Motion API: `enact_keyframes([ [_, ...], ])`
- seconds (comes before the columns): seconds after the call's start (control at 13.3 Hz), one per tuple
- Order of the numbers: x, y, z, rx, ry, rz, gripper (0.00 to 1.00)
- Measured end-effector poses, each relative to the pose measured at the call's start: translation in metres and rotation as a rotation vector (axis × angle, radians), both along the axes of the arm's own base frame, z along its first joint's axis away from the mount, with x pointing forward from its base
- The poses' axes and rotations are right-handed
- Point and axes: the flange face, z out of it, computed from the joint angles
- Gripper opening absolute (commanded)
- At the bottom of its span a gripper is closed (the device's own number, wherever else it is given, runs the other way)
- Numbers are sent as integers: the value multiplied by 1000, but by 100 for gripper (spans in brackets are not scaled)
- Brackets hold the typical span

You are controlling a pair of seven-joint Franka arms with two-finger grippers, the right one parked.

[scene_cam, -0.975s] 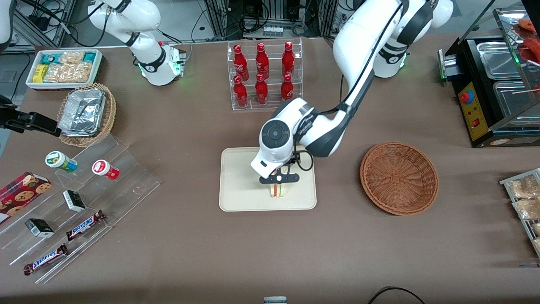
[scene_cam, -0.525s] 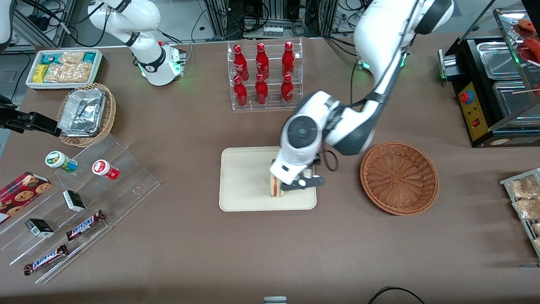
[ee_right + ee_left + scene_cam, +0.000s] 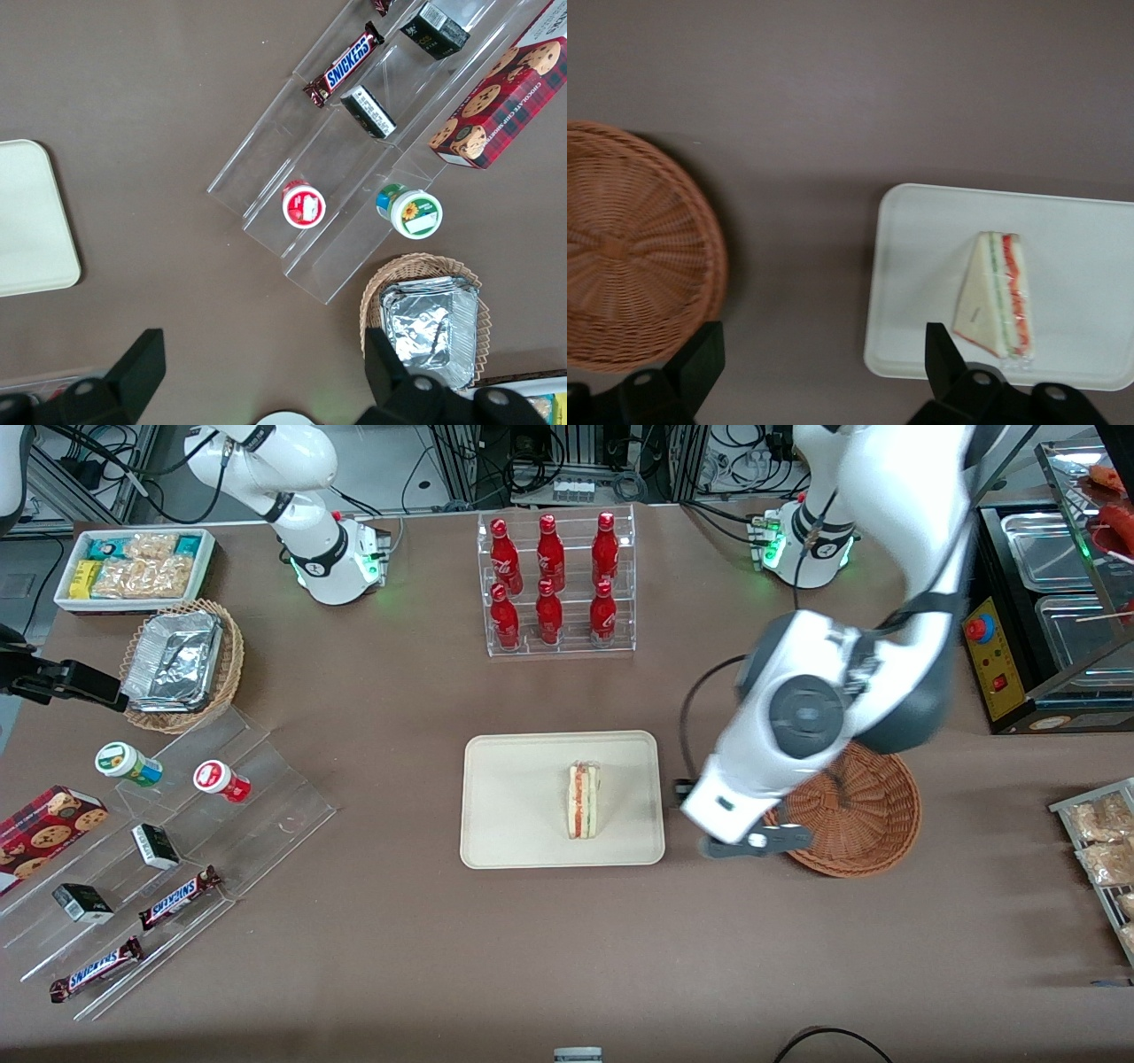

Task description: Place sandwich from basket to tray

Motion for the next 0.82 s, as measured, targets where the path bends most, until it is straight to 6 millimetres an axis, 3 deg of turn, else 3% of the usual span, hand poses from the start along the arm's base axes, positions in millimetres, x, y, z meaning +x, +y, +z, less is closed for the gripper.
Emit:
enact_keyframes([
  [0.15,6,40,15,3,6,17,100],
  [0.38,4,75,31,9,9,35,100],
  [0.82,-23,149,75,35,44,33,100],
])
